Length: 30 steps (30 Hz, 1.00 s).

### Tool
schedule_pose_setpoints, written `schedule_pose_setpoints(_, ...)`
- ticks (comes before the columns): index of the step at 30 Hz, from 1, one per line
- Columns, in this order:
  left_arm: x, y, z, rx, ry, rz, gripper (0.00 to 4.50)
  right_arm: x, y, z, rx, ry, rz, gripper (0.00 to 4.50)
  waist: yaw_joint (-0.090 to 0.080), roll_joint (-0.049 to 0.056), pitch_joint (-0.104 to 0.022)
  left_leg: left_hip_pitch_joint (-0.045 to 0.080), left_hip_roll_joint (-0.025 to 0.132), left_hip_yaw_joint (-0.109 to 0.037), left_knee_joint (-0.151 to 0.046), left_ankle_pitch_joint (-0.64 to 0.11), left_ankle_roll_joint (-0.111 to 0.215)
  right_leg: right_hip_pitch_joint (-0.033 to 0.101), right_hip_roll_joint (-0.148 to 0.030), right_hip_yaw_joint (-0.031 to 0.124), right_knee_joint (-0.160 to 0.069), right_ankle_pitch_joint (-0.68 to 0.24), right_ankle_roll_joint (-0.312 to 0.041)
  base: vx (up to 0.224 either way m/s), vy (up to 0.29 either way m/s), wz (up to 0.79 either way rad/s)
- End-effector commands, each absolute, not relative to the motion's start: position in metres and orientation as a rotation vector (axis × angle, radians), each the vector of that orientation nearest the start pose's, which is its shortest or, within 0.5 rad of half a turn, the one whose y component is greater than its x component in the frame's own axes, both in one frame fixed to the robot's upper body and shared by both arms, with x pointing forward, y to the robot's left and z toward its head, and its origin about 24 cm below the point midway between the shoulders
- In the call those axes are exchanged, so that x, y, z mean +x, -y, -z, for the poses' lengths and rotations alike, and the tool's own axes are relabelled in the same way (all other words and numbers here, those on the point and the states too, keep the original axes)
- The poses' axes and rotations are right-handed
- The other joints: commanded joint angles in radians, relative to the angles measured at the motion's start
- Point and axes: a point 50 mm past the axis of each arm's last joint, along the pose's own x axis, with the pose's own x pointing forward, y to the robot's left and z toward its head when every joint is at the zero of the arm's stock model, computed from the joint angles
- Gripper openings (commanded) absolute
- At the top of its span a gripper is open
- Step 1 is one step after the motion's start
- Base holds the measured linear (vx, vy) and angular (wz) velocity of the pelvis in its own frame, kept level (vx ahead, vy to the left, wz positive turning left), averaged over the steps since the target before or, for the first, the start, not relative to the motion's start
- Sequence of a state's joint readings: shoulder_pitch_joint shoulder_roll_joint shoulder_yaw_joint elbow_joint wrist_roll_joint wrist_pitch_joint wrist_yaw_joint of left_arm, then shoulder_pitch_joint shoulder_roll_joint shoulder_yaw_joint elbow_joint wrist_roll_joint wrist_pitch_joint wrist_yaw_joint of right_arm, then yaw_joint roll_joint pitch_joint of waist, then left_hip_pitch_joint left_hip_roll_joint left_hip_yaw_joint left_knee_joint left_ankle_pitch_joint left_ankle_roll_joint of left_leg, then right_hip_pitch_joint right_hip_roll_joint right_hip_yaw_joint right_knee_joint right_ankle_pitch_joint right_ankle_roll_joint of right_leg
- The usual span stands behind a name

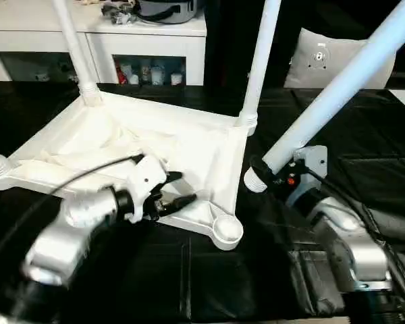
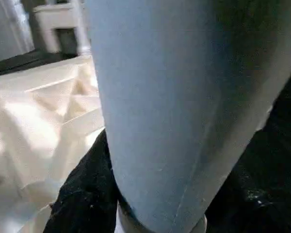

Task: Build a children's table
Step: Rotate table base

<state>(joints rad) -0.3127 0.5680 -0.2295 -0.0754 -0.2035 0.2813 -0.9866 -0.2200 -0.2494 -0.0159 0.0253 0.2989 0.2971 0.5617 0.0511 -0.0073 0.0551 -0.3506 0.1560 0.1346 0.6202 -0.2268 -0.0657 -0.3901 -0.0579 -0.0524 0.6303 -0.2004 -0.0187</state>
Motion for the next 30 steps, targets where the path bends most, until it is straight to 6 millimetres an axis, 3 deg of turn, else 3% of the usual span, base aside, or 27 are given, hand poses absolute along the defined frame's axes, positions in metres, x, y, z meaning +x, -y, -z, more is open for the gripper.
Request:
schedule_pose_setpoints(1, 0.271, -0.148, -0.098, 0.42, -0.237, 1.275, 2.92, 0.285, 0.155, -0.076, 0.078, -0.101, -0.672, 1.88, 0.003, 0.007, -0.052, -0.005, 0.056, -0.008, -0.09, -0.16, 0.015, 0.05, -0.082, 0.056, -0.079, -0.204, -0.195, 0.0, 0.0, 0.0)
schedule_pose_setpoints(3, 0.272, -0.148, -0.098, 0.428, -0.244, 1.294, 2.92, 0.285, 0.156, -0.076, 0.082, -0.104, -0.678, 1.88, 0.006, 0.005, -0.055, -0.006, 0.057, -0.006, -0.089, -0.133, 0.021, 0.051, -0.084, 0.057, -0.077, -0.192, -0.197, 0.0, 0.0, 0.0)
schedule_pose_setpoints(5, 0.276, -0.146, -0.095, 0.481, -0.267, 1.349, 2.57, 0.285, 0.159, -0.073, 0.08, -0.111, -0.677, 1.88, 0.007, -0.003, -0.056, -0.005, 0.059, -0.002, -0.088, -0.109, 0.023, 0.05, -0.083, 0.056, -0.075, -0.179, -0.2, 0.0, 0.0, 0.0)
schedule_pose_setpoints(9, 0.283, -0.145, -0.092, 0.514, -0.297, 1.393, 2.43, 0.286, 0.16, -0.071, 0.083, -0.118, -0.679, 1.88, 0.012, 0.005, -0.056, -0.004, 0.06, 0.0, -0.088, -0.108, 0.014, 0.049, -0.084, 0.055, -0.076, -0.18, -0.204, 0.0, 0.0, 0.0)
schedule_pose_setpoints(14, 0.287, -0.143, -0.084, 0.556, -0.338, 1.441, 1.89, 0.283, 0.16, -0.068, 0.088, -0.125, -0.691, 1.88, 0.012, 0.012, -0.059, -0.003, 0.062, 0.0, -0.088, -0.105, 0.008, 0.05, -0.084, 0.055, -0.073, -0.134, -0.214, 0.0, 0.0, 0.0)
schedule_pose_setpoints(16, 0.287, -0.143, -0.082, 0.561, -0.356, 1.46, 1.69, 0.282, 0.16, -0.068, 0.09, -0.127, -0.693, 1.88, 0.014, 0.01, -0.059, -0.004, 0.063, 0.0, -0.089, -0.117, 0.004, 0.053, -0.087, 0.056, -0.073, -0.145, -0.217, 0.0, 0.0, 0.0)
schedule_pose_setpoints(17, 0.288, -0.144, -0.08, 0.575, -0.385, 1.488, 1.63, 0.28, 0.159, -0.067, 0.095, -0.128, -0.694, 1.88, 0.014, 0.023, -0.057, -0.002, 0.063, -0.001, -0.09, -0.133, -0.001, 0.049, -0.086, 0.056, -0.077, -0.157, -0.218, 0.0, 0.0, 0.0)
schedule_pose_setpoints(18, 0.288, -0.144, -0.08, 0.575, -0.385, 1.488, 1.57, 0.28, 0.159, -0.067, 0.095, -0.128, -0.694, 1.88, 0.013, 0.017, -0.058, -0.002, 0.062, 0.0, -0.089, -0.141, -0.002, 0.052, -0.085, 0.057, -0.077, -0.155, -0.216, 0.0, 0.0, 0.0)
schedule_pose_setpoints(20, 0.288, -0.145, -0.079, 0.587, -0.395, 1.515, 1.39, 0.279, 0.159, -0.067, 0.102, -0.128, -0.695, 1.88, 0.013, 0.019, -0.057, -0.003, 0.063, -0.001, -0.09, -0.144, -0.002, 0.053, -0.087, 0.057, -0.077, -0.155, -0.22, 0.0, 0.0, 0.0)
schedule_pose_setpoints(21, 0.289, -0.145, -0.078, 0.59, -0.401, 1.528, 1.29, 0.277, 0.159, -0.066, 0.105, -0.13, -0.695, 1.88, 0.015, 0.025, -0.058, -0.002, 0.063, -0.002, -0.09, -0.145, -0.003, 0.052, -0.088, 0.057, -0.077, -0.158, -0.225, 0.0, 0.0, 0.0)
schedule_pose_setpoints(30, 0.294, -0.149, -0.068, 0.674, -0.431, 1.515, 0.7, 0.271, 0.155, -0.061, 0.115, -0.144, -0.697, 1.88, 0.014, 0.03, -0.056, -0.004, 0.065, -0.004, -0.093, -0.17, -0.005, 0.053, -0.09, 0.057, -0.082, -0.197, -0.221, 0.0, 0.0, 0.0)
